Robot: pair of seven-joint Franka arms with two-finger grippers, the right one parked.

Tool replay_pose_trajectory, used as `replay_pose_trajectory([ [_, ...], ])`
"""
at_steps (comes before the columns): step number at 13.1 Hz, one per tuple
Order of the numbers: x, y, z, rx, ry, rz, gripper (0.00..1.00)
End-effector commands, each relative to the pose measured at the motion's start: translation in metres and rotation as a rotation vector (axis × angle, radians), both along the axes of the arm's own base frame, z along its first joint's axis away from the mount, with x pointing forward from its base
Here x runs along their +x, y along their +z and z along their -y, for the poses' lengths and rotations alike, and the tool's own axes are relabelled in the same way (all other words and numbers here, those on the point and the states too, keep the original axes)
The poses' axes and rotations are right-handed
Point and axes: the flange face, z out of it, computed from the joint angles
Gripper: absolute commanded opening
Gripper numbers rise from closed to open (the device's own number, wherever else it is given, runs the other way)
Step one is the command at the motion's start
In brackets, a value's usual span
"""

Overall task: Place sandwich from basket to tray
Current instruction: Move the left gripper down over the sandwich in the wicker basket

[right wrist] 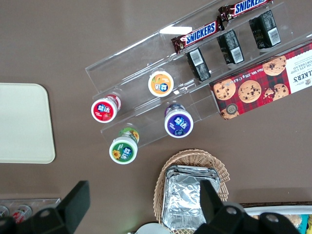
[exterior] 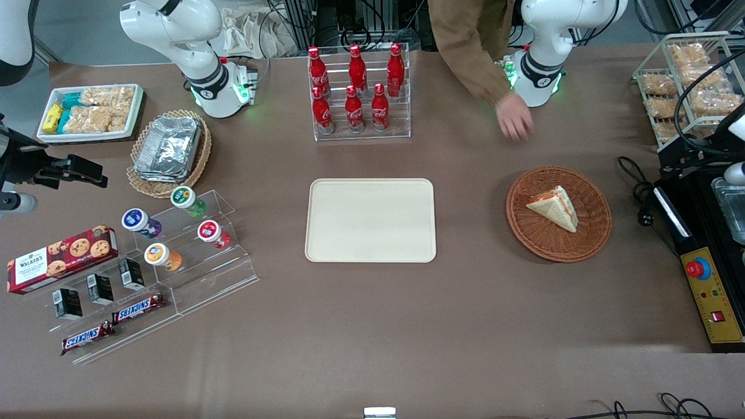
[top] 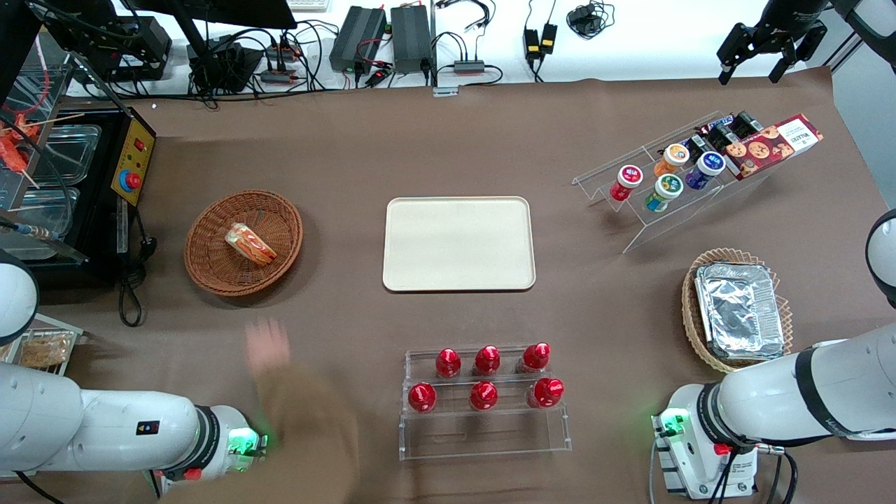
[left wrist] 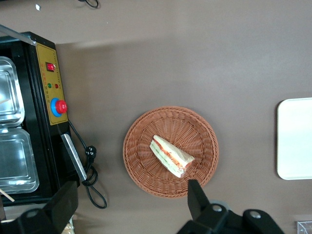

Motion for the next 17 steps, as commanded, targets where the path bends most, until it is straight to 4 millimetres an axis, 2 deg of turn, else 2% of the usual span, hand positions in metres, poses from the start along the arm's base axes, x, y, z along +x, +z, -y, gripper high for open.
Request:
replay_pose_trajectory([
  [1, 0.004, 0.002, 0.001, 0.001, 0.009, -0.007, 1.0],
  [3, 0.003, 0.001, 0.005, -0.001, 0.047, -0.019, 1.0],
  [5, -0.003, -0.011, 0.01, -0.059, 0.154, -0.073, 1.0],
  [7, -0.006, -0.032, 0.016, -0.127, 0.491, -0.124, 1.0],
  [8, -0.008, -0.046, 0.02, -0.111, 0.615, -0.146, 1.0],
  [9, -0.011, -0.061, 0.021, -0.105, 0.658, -0.146, 1.0],
  [11, -0.028, -0.107, 0.018, -0.108, 0.757, -0.098, 1.0],
  [12, -0.036, -0.134, 0.024, -0.099, 0.833, -0.058, 1.0],
  [13, -0.041, -0.161, 0.042, -0.059, 0.882, -0.014, 1.0],
  [14, -0.044, -0.192, 0.048, -0.022, 0.95, 0.012, 1.0],
  [17, -0.058, -0.254, 0.045, -0.032, 1.041, 0.015, 1.0],
])
